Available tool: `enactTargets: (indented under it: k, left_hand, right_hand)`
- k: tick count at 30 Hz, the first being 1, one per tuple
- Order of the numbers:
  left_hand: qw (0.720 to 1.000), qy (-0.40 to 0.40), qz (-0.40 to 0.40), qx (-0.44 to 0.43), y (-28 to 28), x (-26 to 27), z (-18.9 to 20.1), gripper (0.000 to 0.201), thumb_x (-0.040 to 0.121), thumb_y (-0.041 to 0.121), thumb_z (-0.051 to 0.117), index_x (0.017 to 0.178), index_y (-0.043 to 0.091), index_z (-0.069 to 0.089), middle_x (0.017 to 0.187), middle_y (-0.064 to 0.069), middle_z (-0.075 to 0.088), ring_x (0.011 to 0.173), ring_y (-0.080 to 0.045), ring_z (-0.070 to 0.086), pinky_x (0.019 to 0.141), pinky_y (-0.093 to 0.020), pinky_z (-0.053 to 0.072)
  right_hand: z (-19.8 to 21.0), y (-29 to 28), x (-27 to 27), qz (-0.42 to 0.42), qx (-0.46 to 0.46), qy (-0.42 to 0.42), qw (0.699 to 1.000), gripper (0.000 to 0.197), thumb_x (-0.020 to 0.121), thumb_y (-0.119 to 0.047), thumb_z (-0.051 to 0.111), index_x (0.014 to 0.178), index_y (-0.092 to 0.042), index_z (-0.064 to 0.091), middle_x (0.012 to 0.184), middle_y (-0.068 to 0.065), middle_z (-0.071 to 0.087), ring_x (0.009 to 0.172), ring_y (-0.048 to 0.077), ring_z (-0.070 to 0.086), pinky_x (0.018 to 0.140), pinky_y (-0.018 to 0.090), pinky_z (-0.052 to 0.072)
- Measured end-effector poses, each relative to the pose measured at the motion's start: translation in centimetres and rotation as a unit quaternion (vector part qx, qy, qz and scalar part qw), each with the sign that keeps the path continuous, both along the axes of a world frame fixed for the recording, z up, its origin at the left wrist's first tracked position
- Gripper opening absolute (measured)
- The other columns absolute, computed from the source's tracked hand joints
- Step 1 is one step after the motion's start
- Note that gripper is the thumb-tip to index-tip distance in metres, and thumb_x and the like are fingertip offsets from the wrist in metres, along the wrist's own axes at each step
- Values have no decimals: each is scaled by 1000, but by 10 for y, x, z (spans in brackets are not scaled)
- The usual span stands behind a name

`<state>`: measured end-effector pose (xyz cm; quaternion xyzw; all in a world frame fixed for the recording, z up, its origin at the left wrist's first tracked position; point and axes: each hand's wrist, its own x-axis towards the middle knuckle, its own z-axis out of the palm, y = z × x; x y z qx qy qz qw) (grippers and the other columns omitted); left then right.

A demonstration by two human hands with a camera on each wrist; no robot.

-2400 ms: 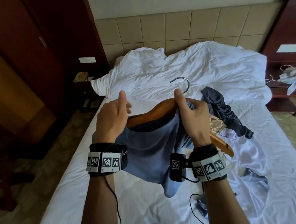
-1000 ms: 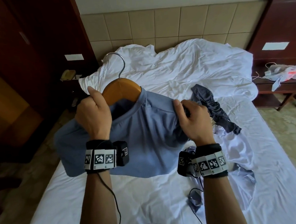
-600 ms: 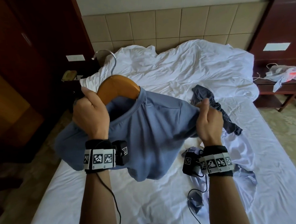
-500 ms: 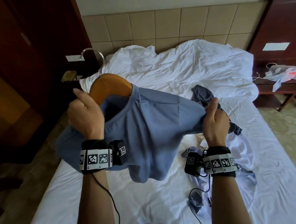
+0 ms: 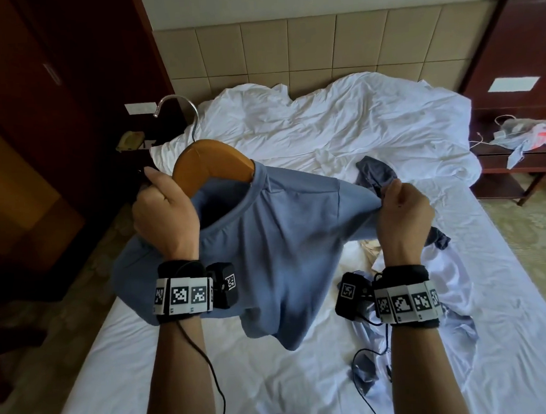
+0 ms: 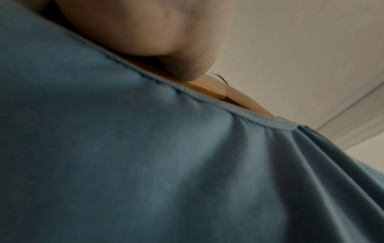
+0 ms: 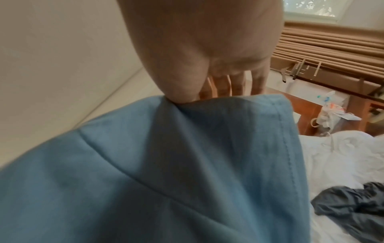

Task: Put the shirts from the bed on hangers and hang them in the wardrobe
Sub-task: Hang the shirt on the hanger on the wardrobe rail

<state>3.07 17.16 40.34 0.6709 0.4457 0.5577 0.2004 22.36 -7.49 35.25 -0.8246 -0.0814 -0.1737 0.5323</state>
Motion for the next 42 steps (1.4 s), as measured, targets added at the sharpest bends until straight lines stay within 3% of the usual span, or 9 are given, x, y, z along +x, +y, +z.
enactTargets:
  k: [5,8,10,13,16,19,24,28,42]
  left_hand:
    - [999,31,-10,-14,-1,3,3,76,106,50,23,57,5,60,54,-13,59,52,-36,57,53,-47,49]
    - [998,64,-25,0,-17,12,9,76,108,47,28,60,3,66,57,-12,63,55,-36,59,55,-41,45]
    - [996,73,-39,20,-29,17,13,73,110,42,32,57,4,64,52,-5,57,49,-27,52,52,-34,35]
    - [995,81,-44,48,-34,18,15,72,111,39,33,50,7,54,44,6,42,40,-12,39,45,-28,27]
    - [995,70,-42,65,-28,15,14,71,111,40,33,48,12,49,43,4,44,39,-21,46,47,-29,29]
    - [995,47,-42,72,-20,11,14,72,112,39,30,48,18,57,48,1,62,45,-25,58,48,-33,42]
    - [997,28,-12,72,-16,2,21,70,113,31,33,44,30,38,40,15,40,37,-3,40,47,-22,27]
    - [998,22,-23,52,-10,-3,20,69,114,34,32,45,25,38,40,14,38,40,1,51,44,-12,26]
    - [998,45,1,51,-10,-4,16,69,113,37,30,46,24,42,42,15,42,39,-6,45,46,-23,28]
  right_hand:
    - [29,8,-13,111,-40,-71,991,29,104,-26,61,84,-10,74,71,-10,61,66,7,58,60,4,35]
    - [45,28,-39,215,-93,-124,964,37,105,-41,59,80,-16,69,71,-6,67,70,18,66,63,32,45]
    - [52,42,-57,233,-146,-119,954,51,108,-50,49,71,-16,56,69,4,65,73,33,63,59,38,31]
    - [54,47,-64,200,-181,-86,959,61,110,-53,39,62,-16,45,66,7,62,70,39,55,59,38,24]
    - [47,40,-56,193,-177,-69,963,68,110,-52,41,54,-16,33,50,-5,39,49,20,35,49,34,18]
    - [36,33,-42,190,-147,-83,967,66,110,-50,43,55,-17,27,47,-4,34,49,25,35,49,35,16]
    - [20,20,-29,145,-94,-84,981,66,112,-48,36,54,-19,29,49,2,45,46,22,38,54,36,19]
    - [12,17,-28,119,-60,-78,988,67,109,-52,23,49,-23,30,49,-1,41,51,29,45,58,34,23]
    - [2,10,-18,161,-100,17,982,75,112,-54,16,59,-14,49,69,11,59,69,32,55,68,41,38]
